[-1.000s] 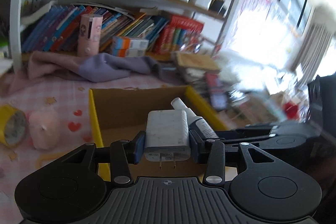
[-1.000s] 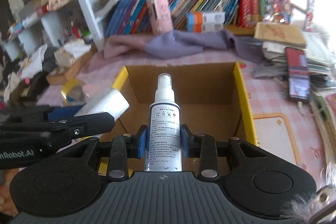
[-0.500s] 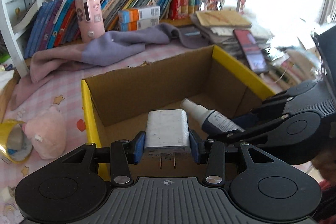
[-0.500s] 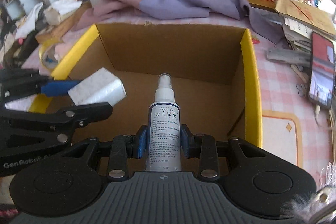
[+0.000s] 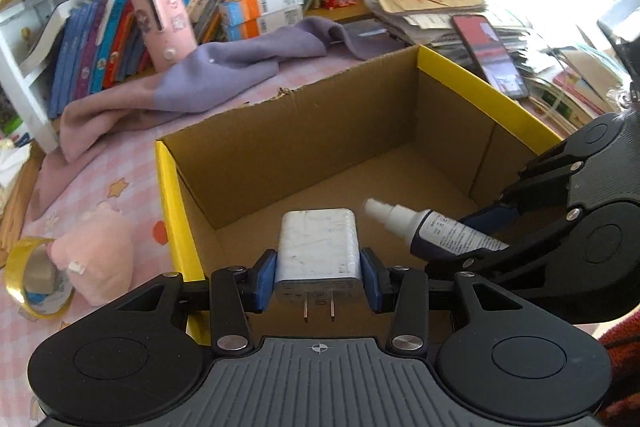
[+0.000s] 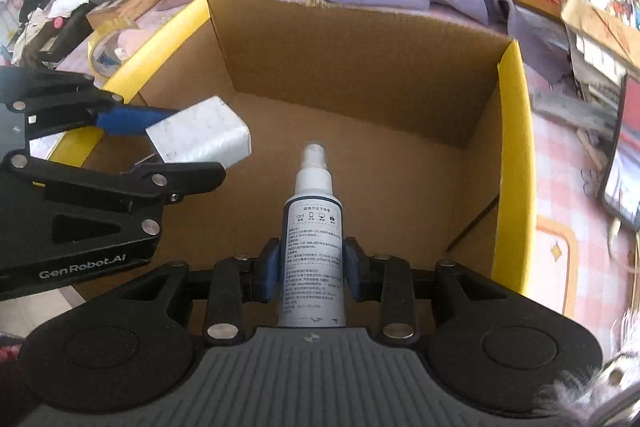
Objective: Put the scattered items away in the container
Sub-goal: 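Carry the spray bottle and charger over the yellow box with both tools, then open both tools to drop the bottle and charger into the box, then withdraw both tools from the box toward the remaining items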
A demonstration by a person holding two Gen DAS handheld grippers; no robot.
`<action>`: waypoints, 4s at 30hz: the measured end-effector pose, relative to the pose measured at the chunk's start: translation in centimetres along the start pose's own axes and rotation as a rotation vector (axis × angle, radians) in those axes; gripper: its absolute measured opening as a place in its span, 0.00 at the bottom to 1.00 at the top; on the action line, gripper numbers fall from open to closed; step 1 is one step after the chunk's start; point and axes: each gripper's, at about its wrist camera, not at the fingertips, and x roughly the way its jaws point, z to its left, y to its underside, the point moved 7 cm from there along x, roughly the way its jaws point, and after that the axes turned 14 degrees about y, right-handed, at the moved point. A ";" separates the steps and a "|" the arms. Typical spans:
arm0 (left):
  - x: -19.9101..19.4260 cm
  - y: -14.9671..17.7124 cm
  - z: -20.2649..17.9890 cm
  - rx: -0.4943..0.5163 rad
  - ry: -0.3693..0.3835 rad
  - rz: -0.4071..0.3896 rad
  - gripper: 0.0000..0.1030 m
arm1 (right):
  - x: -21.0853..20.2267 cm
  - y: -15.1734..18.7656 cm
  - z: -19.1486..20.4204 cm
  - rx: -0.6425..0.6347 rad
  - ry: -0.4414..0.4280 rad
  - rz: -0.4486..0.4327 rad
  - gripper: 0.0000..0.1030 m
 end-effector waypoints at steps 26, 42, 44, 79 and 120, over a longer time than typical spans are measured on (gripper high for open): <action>-3.7 -0.5 -0.5 -0.034 -0.095 -0.143 0.56 | -3.3 -0.4 -1.2 0.122 0.013 -0.169 0.38; -9.6 0.8 -1.5 -0.029 -0.106 -0.308 0.59 | -9.4 0.1 0.3 0.206 0.067 -0.350 0.38; -10.1 1.3 -1.5 -0.027 -0.090 -0.315 0.59 | -9.9 0.4 0.7 0.217 0.083 -0.351 0.38; -21.7 19.2 3.2 -0.039 0.035 -0.255 0.67 | -16.1 10.4 21.4 0.265 0.185 -0.251 0.41; -21.3 22.3 16.2 -0.266 -0.133 -0.172 0.80 | -8.0 1.2 30.2 0.107 0.041 -0.127 0.56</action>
